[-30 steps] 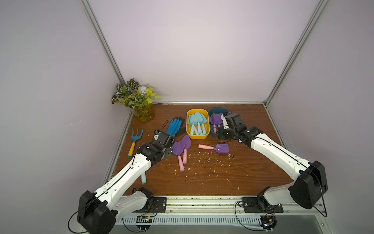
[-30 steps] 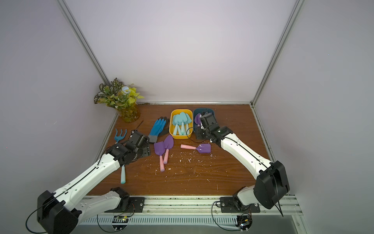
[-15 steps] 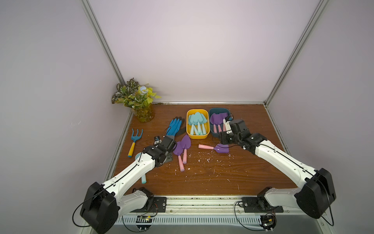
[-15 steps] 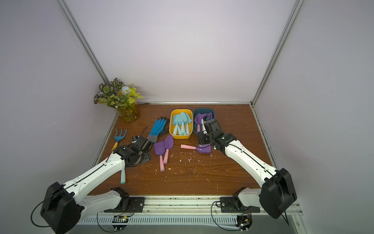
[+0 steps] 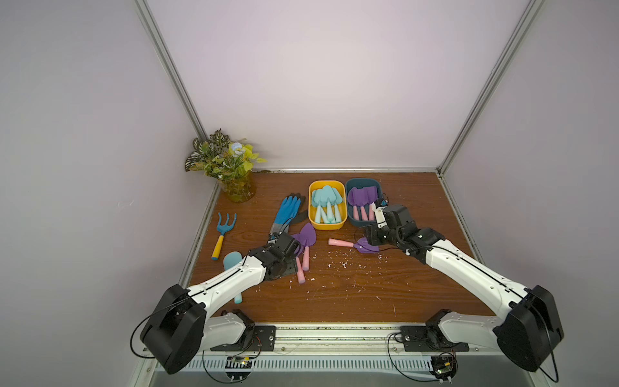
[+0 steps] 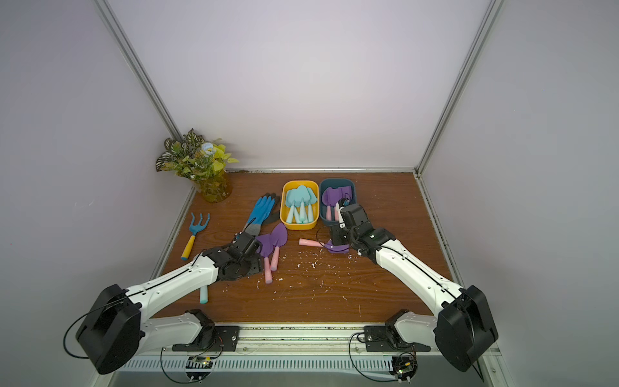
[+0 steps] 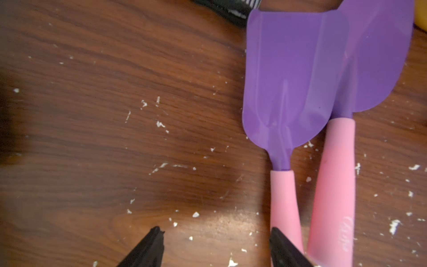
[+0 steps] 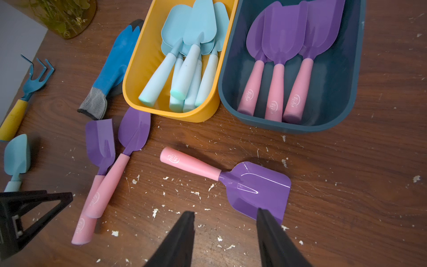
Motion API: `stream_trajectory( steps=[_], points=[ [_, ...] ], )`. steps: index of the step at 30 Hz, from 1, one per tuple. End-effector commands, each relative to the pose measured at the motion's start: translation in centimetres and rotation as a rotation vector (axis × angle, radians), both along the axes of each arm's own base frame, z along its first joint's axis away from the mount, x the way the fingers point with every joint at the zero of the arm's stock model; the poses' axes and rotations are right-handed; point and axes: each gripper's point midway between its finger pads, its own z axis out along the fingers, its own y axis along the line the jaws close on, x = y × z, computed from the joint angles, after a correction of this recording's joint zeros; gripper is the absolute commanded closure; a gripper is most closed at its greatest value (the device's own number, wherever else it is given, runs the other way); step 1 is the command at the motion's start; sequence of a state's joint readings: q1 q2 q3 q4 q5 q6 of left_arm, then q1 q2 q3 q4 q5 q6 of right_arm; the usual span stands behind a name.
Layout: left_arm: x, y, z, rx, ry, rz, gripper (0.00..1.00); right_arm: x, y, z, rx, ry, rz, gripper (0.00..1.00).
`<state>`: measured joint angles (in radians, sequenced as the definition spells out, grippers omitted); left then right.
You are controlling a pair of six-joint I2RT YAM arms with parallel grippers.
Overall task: Sort the small shovels by color and place them into the storage box
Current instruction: Pick up the shovel from the center of the board.
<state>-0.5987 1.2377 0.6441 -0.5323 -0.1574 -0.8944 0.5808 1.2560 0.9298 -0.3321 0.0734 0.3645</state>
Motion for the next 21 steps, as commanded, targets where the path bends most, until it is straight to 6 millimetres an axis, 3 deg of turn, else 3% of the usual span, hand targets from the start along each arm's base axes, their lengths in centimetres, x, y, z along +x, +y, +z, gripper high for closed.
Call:
stream_trajectory(
  steps=[1, 21],
  points=[
    [1.0, -1.5, 0.5, -0.043, -0.025, -0.014, 0.26, 0.4, 0.0, 2.0, 0.019, -0.064, 0.007, 0.5],
    [3.1, -3.5, -0.4, -0.076, -0.038, -0.05, 0.27, 0.3, -0.5, 2.0, 0.006, -0.068, 0.003, 0.5]
  ],
)
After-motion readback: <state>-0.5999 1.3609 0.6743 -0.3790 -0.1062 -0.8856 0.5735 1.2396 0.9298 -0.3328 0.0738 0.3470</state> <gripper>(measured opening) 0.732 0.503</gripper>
